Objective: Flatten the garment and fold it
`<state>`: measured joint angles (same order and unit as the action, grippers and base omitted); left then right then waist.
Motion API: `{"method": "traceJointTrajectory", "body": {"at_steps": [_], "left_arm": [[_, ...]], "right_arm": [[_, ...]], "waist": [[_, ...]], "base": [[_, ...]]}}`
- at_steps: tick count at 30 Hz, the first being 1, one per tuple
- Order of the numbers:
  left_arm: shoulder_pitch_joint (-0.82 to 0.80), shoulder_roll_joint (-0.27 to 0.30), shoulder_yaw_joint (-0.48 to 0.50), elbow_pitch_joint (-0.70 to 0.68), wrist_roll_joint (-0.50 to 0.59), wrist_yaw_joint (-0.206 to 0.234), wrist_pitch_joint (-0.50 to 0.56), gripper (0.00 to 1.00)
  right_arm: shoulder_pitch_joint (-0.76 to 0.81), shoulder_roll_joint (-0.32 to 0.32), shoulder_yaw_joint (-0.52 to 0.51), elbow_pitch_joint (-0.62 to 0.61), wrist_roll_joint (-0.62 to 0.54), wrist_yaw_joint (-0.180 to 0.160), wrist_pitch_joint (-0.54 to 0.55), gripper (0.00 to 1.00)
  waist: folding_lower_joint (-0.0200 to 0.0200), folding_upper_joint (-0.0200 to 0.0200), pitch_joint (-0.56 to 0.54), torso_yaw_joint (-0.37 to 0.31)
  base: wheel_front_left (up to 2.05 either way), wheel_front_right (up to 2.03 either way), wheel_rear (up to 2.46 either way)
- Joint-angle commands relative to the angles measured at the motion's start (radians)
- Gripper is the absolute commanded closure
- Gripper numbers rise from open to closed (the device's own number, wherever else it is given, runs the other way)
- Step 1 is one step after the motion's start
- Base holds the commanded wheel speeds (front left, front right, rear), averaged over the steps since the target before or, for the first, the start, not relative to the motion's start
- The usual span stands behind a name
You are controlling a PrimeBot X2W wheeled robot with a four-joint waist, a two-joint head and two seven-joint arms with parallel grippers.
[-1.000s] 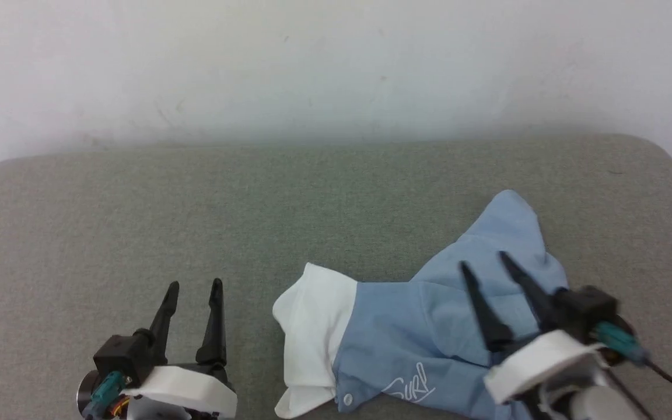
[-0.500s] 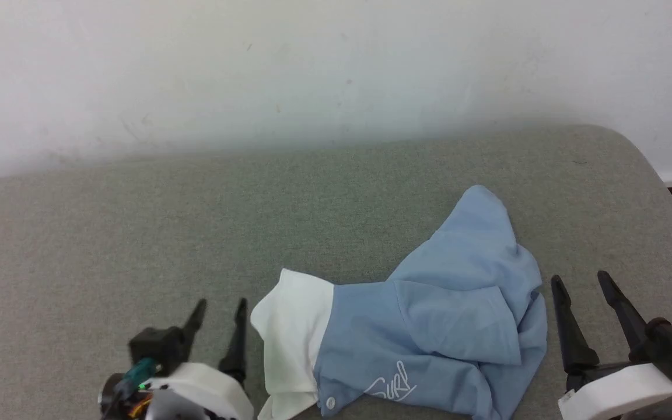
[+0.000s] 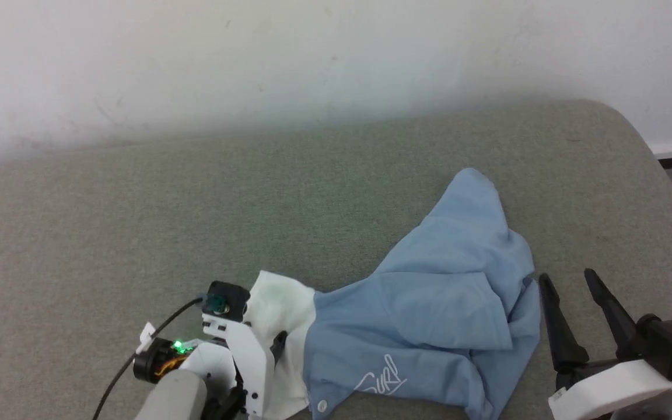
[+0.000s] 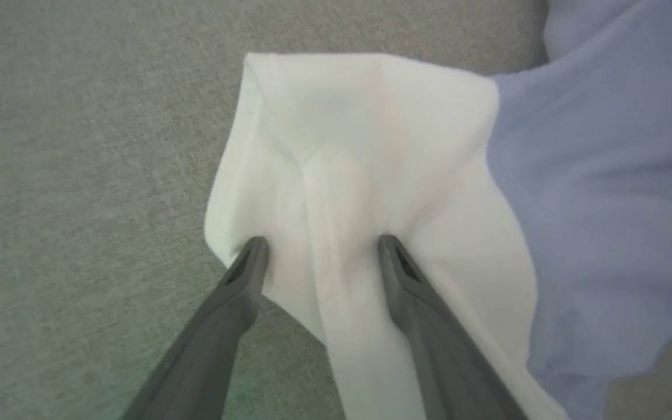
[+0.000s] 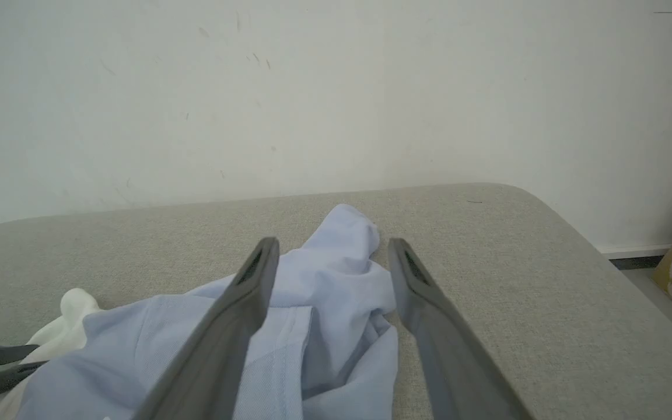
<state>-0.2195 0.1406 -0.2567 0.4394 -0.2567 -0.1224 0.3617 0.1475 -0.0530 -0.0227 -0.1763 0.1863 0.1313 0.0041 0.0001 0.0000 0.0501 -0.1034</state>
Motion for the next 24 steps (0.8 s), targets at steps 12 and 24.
{"method": "traceJointTrajectory", "body": {"at_steps": [12,24], "left_arm": [[-0.052,0.095,-0.069,-0.072,-0.025,0.004,0.033,1.00],[0.040,0.057,-0.463,-0.440,-0.072,-0.007,-0.003,1.00]], "right_arm": [[-0.019,0.003,-0.010,0.038,0.027,-0.001,-0.023,0.00],[-0.024,0.003,-0.066,0.032,0.018,-0.001,-0.016,0.00]], "waist": [[-0.0001,0.0000,0.011,-0.051],[-0.0001,0.0000,-0.008,-0.017]], "base": [[0.00,0.00,0.00],[0.00,0.00,0.00]]}}
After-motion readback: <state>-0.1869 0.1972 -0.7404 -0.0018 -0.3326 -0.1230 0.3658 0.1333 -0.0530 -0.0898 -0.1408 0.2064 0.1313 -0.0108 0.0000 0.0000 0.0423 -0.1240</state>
